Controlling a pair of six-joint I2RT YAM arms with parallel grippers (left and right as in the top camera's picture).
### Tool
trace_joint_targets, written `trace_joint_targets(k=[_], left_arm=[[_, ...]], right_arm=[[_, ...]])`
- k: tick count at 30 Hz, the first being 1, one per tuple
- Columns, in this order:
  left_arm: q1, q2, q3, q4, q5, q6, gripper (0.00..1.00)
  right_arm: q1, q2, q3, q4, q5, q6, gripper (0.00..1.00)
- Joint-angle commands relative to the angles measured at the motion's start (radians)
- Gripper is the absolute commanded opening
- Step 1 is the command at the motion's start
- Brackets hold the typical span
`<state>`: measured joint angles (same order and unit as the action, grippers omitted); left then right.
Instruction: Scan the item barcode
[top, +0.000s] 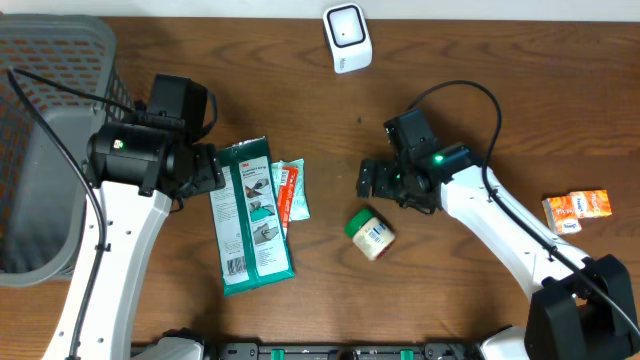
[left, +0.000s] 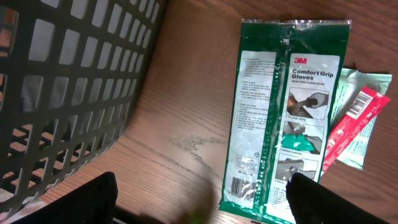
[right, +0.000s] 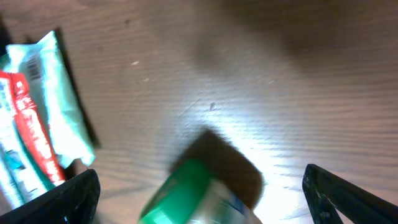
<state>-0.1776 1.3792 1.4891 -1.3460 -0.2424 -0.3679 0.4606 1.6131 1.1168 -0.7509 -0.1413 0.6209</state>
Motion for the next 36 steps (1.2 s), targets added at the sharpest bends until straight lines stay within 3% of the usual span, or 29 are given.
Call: trace_joint_targets(k=[1,10,13,16,26,31,36], left_arm=[[0.002,0.0,0.003,-0.003,-0.013,0.005,0.87],[0.002,0.0,0.003,-0.003,-0.013,0.005,0.88],[0.002,0.0,0.003,-0.003,-0.013,0.005,0.88],[0.002,0.0,0.003,-0.003,-0.013,0.005,0.88],[0.002,0.0,0.003,-0.003,-0.013,0.005,0.88],[0.002,0.0,0.003,-0.003,-0.013,0.005,0.88],[0.002,0.0,0.003,-0.003,-0.013,0.005,0.88]], right_arm=[[0.039,-0.003,-0.011,0.0,-0.053,0.037,0.99],[0.152,-0.003,-0.028,-0.02,0.048,0.041,0.99],[0.18,-0.003,-0.052,-0.035,0.127,0.115,0.99],[0.184,-0.003,-0.091,-0.004,0.145,0.173,0.99],[0.185,-0.003,-0.111,0.018,0.144,0.169,0.99],[0.185,-0.003,-0.111,0.018,0.145,0.095,0.99],[0.185,-0.003,-0.111,0.018,0.152,-0.108,0.99]])
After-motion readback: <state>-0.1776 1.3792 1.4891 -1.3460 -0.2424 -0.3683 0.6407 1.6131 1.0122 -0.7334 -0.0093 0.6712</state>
